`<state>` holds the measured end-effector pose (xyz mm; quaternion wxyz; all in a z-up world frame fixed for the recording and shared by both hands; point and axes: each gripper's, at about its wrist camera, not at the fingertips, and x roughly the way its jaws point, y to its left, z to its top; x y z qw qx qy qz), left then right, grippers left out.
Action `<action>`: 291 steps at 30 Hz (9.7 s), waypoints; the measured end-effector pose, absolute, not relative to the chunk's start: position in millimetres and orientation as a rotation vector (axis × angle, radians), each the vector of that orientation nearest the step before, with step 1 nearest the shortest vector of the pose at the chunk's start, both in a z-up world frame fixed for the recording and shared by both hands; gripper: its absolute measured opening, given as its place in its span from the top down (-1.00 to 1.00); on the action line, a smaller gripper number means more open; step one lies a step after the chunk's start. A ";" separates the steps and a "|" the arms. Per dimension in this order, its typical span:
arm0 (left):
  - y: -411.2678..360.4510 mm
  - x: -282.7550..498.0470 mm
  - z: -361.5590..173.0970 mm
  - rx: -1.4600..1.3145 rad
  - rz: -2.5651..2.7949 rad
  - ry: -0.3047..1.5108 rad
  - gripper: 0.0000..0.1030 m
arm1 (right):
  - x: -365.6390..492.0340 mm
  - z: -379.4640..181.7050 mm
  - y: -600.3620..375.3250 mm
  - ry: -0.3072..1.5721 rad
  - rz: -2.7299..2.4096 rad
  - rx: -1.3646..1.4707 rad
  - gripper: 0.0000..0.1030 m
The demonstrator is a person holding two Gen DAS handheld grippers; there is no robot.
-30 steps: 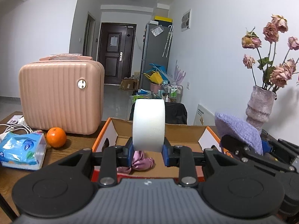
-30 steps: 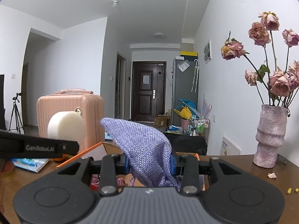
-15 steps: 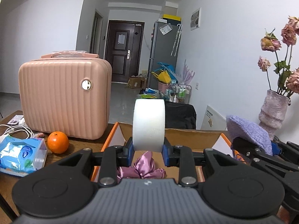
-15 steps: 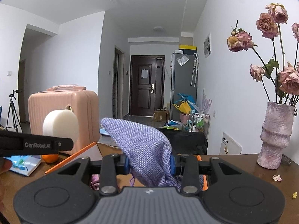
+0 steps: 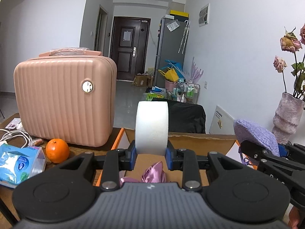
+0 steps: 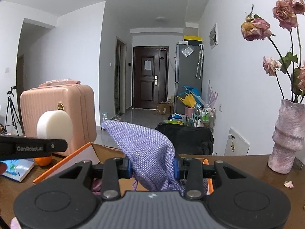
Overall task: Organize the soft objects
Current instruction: 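Carry the cylinder in the left tool while the right tool carries the sachet to the red box, then open the left tool over the box while the right tool releases the sachet inside, then withdraw both open tools from the box back over the table, then grasp the white-and-yellow plush sheep with the right tool while the left tool approaches the blue pack, then close the left tool on the blue handkerchief pack while the right tool holds the sheep, then carry the pack in the left tool while the right tool carries the sheep to the box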
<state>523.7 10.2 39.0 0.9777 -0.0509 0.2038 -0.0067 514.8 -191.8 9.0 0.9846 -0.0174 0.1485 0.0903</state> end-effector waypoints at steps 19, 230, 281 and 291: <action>14.0 562.4 16.4 -0.082 0.004 0.512 0.43 | 548.5 -10.1 -181.5 0.381 0.166 -0.077 0.29; -80.8 367.5 -72.4 0.025 -0.040 0.718 -0.99 | 329.7 -51.9 -268.2 0.442 0.202 0.162 0.16; -42.3 326.9 -17.7 -0.064 -0.134 0.504 -0.01 | 326.8 -45.8 -260.1 0.357 0.180 0.172 0.16; -24.8 331.9 8.9 -0.082 -0.106 0.433 -0.01 | 332.7 -27.7 -240.7 0.315 0.201 0.149 0.16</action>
